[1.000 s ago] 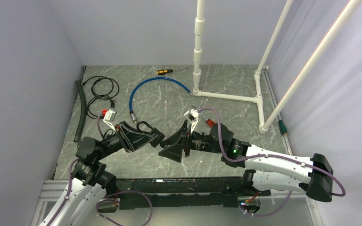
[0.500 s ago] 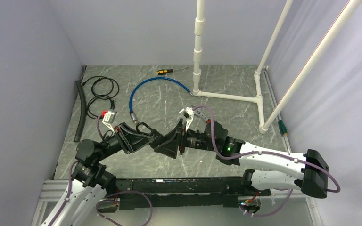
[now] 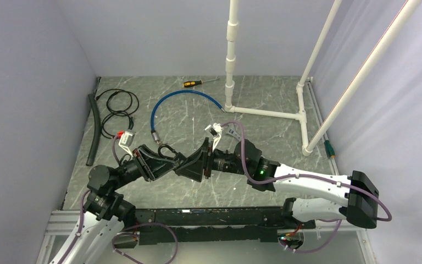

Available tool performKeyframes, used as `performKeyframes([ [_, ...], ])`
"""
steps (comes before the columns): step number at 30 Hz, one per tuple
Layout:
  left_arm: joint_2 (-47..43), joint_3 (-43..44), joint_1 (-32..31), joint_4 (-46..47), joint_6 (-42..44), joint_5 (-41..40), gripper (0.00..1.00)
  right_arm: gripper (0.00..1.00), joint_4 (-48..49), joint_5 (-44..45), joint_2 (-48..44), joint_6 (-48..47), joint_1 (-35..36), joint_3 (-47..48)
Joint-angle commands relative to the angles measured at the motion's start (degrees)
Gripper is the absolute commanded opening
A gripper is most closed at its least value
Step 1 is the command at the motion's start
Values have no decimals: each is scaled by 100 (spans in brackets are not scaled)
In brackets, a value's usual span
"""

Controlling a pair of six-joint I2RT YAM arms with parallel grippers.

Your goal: Unlock with the key

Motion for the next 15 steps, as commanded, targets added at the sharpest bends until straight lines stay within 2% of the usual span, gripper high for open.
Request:
performKeyframes([
  [1,-106,43,25,586,-138,21,0,47,443,-111,102,87,11,301],
  [8,-221,105,25,219,20,-86,0,2,533,-217,185,142,11,272],
  [11,-294,155,25,-96,106,-197,1,0,514,-176,146,136,12,223],
  [13,-353,214,25,-338,177,-240,8,0,495,-157,119,135,9,188],
  [15,-419,257,25,-589,252,-285,20,0,465,-129,88,140,9,159],
])
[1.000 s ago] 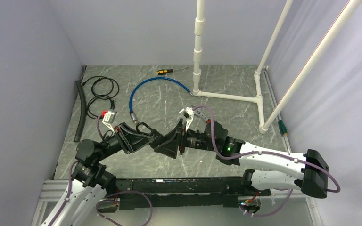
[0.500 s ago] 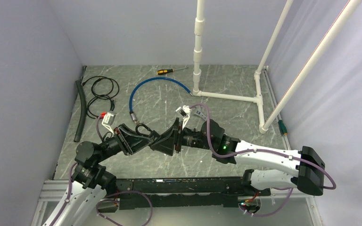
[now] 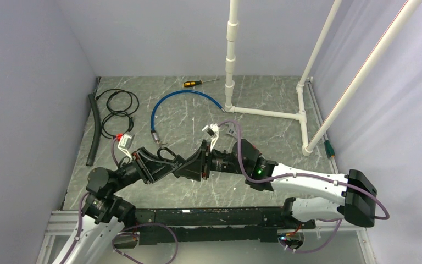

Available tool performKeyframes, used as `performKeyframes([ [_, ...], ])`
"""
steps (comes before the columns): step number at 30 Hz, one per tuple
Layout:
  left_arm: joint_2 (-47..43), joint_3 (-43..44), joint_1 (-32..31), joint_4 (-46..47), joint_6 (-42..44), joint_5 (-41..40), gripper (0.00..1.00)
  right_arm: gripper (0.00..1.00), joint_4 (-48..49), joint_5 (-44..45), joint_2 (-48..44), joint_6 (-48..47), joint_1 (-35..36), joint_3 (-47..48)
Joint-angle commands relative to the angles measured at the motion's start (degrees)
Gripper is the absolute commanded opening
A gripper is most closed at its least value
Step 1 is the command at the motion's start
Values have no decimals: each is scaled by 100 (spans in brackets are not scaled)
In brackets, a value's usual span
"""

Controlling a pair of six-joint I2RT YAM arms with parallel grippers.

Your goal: Unlock with the key

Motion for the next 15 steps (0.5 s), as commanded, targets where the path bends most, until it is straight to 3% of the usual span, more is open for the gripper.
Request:
performKeyframes([
  [1,-191,341,21,-376,233,-250,29,0,349,48,-113,-82,20,94],
  [4,-374,465,21,-884,415,-341,62,0,319,94,-174,-53,20,14],
  [7,-608,586,25,-1555,611,-500,88,0,332,108,-250,-8,19,-118],
  [10,-817,716,21,-2229,824,-771,99,0,357,115,-336,51,20,-216],
  [15,-1016,785,21,-2688,930,-1037,99,0,461,38,-425,146,18,-305],
])
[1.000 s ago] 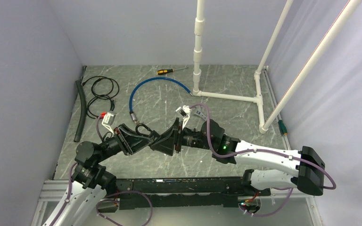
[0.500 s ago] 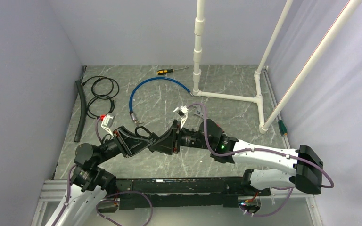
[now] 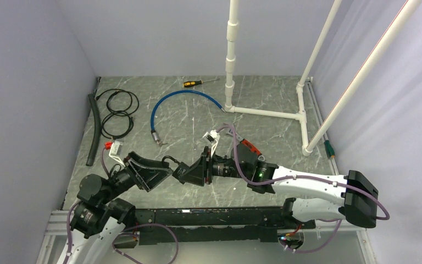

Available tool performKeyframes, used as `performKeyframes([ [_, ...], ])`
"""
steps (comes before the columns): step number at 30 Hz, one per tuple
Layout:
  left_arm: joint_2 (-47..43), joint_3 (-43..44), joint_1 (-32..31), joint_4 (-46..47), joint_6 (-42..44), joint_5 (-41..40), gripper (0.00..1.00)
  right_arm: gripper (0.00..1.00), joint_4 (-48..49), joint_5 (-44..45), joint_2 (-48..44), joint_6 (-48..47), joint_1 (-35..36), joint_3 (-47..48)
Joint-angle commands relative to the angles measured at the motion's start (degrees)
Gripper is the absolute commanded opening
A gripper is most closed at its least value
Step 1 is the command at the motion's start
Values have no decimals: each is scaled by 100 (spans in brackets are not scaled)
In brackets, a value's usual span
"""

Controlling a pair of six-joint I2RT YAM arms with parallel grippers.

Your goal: Unlock with the key

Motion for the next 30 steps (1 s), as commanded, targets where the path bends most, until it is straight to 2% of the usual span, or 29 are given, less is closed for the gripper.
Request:
performKeyframes([
  [1,-99,229,14,-620,283,-395,97,0,819,-48,-351,119,2,75],
  [11,712,469,14,-827,517,-517,79,0,778,-140,-462,71,53,-17],
  [16,1075,455,14,-484,478,-377,58,0,753,-206,-449,15,92,-36],
  [20,1323,420,14,-294,459,-244,32,0,713,-196,-495,-5,114,-89],
  [23,1498,415,14,-312,433,-258,18,0,541,-124,-539,-92,124,-68],
  [30,2002,664,14,-970,519,-568,8,0,123,171,-576,-386,167,-33],
])
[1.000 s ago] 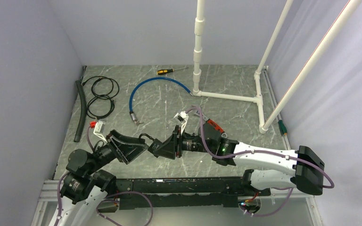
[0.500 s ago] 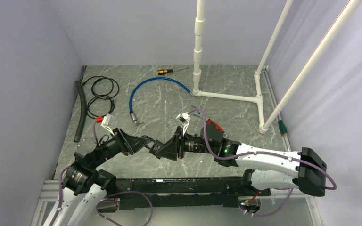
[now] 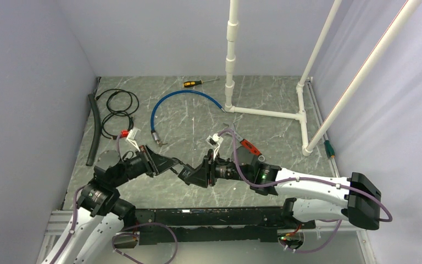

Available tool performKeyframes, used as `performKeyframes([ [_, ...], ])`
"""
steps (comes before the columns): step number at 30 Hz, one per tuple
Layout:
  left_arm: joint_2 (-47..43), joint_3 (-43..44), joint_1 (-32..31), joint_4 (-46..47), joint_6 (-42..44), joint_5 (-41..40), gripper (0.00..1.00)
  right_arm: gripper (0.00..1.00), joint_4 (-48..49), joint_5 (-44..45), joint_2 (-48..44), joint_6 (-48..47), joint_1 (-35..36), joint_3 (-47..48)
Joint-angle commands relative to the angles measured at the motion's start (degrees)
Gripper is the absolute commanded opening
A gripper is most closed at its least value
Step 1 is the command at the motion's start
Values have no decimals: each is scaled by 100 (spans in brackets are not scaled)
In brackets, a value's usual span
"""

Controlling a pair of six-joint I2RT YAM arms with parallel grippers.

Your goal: Unlock with the key

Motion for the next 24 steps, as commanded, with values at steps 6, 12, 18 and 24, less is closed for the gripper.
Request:
performKeyframes([
  [6,904,551,27,-1071,189,-586,3,0,-101,487,-348,-641,260,458],
  [12,1224,641,27,-1386,74,-677,4,0,-1145,1748,-326,-1245,513,759],
  [18,1554,561,27,-1422,-258,-610,0,0,-1522,2774,-40,-1743,665,795],
  [24,1906,116,27,-1066,-450,-532,4,0,-1266,3481,632,-2182,932,705],
])
